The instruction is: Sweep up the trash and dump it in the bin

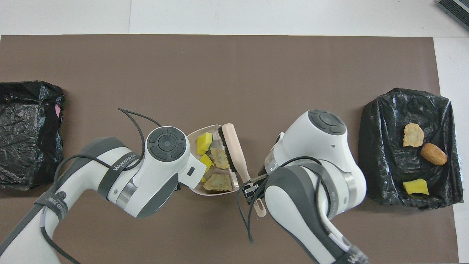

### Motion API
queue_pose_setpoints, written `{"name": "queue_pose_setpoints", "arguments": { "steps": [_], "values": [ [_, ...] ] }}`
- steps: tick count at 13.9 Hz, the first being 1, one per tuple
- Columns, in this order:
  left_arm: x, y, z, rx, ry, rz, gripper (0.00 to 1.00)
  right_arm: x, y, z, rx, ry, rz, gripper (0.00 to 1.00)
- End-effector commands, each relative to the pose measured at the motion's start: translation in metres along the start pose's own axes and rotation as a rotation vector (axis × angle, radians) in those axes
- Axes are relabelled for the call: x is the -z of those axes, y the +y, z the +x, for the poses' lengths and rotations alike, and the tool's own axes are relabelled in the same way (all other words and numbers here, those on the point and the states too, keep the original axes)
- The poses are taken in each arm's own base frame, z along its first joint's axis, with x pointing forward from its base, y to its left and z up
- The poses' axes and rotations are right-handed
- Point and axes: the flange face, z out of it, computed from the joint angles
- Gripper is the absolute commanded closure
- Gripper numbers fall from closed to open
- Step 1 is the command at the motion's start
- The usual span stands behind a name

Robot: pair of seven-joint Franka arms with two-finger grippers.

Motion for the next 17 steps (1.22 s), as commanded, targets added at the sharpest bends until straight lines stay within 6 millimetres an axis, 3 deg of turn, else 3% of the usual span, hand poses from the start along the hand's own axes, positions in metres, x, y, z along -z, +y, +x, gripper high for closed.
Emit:
{"name": "queue_pose_setpoints", "arguments": {
  "steps": [1,3,5,8,10,12,14,17],
  "values": [
    [0.001,0.001,-0.007,-0.042,0.001,-0.002,1.0,0.021,0.01,-0.013,-0.067,0.024,-0.011,1.0],
    [0.006,-0.007,-0.018,-0.076,0.004,0.007,1.0,0.038,0.02,-0.018,-0.105,0.053,-0.069,1.0],
    [0.024,-0.018,-0.038,-0.104,0.014,0.04,1.0,0.053,0.03,-0.028,-0.136,0.044,-0.085,1.0],
    [0.055,-0.034,-0.088,-0.096,0.022,0.084,1.0,0.112,0.05,-0.062,-0.165,0.091,-0.152,1.0],
    [0.076,-0.052,-0.146,-0.102,0.035,0.107,1.0,0.16,0.08,-0.088,-0.226,0.123,-0.189,1.0],
    [0.086,-0.074,-0.208,-0.065,0.054,0.106,1.0,0.194,0.112,-0.111,-0.271,0.14,-0.256,1.0],
    [0.096,-0.096,-0.272,-0.091,0.069,0.104,1.0,0.212,0.151,-0.127,-0.256,0.134,-0.277,1.0],
    [0.097,-0.12,-0.381,0.006,0.131,0.113,1.0,0.235,0.219,-0.158,-0.262,0.134,-0.32,1.0]
  ]
}}
